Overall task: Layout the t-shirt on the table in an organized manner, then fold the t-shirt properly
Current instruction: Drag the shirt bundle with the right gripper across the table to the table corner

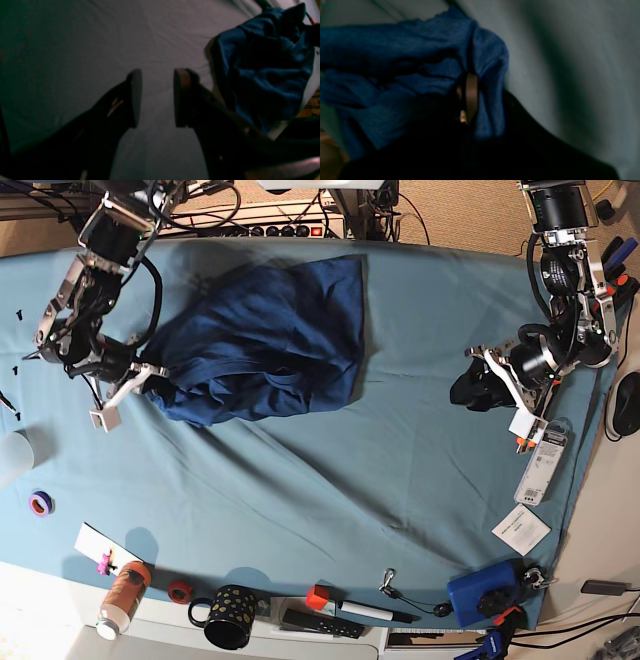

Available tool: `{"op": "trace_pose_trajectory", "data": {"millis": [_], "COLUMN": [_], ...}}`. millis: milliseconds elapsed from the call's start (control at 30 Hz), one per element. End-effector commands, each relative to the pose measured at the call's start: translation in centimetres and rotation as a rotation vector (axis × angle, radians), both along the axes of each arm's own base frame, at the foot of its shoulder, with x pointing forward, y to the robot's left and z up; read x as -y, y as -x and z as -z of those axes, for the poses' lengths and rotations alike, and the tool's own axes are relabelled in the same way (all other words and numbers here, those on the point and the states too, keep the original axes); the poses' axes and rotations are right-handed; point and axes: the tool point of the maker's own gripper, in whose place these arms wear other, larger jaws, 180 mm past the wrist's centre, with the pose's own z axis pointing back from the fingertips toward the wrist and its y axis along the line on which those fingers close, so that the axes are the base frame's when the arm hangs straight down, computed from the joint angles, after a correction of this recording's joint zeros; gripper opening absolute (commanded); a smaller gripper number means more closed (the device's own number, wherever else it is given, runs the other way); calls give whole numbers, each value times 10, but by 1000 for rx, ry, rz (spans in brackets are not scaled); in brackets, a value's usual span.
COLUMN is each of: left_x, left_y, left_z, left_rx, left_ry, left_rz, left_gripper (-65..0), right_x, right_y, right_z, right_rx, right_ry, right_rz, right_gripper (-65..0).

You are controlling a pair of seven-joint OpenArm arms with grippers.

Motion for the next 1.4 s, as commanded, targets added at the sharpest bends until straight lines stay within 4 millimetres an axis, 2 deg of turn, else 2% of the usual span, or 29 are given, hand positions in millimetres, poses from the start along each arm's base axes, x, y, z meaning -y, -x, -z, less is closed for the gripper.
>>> {"op": "trace_pose_trajectory", "data": {"millis": [0,200,333,433,600,767,967,1367], "left_x": [-1,-1,0,1,1,1,1,1], "left_y": [-9,-8,-8,-8,-8,-8,-8,-8], "left_z": [-16,-16,-17,-17,-18,-18,-17,-17], "left_rx": [54,55,55,53,54,54,53,51], "left_ry": [13,18,28,31,31,32,31,30], "left_rz": [-1,-1,2,4,4,4,4,5], "left_gripper": [-430,-430,-430,-430,-430,-430,-430,-430], "right_x": [11,16,36,65,120,155,170,197], "right_y": [2,39,54,61,70,74,74,82], "right_z": [-6,12,14,4,-26,-51,-64,-66], "right_rx": [4,-71,-84,-66,-16,15,17,-15], "right_ry": [50,92,95,116,180,247,304,443], "right_rz": [6,4,75,144,250,298,289,330], "right_gripper": [-650,-650,-650,-650,-650,-650,-650,-650]}}
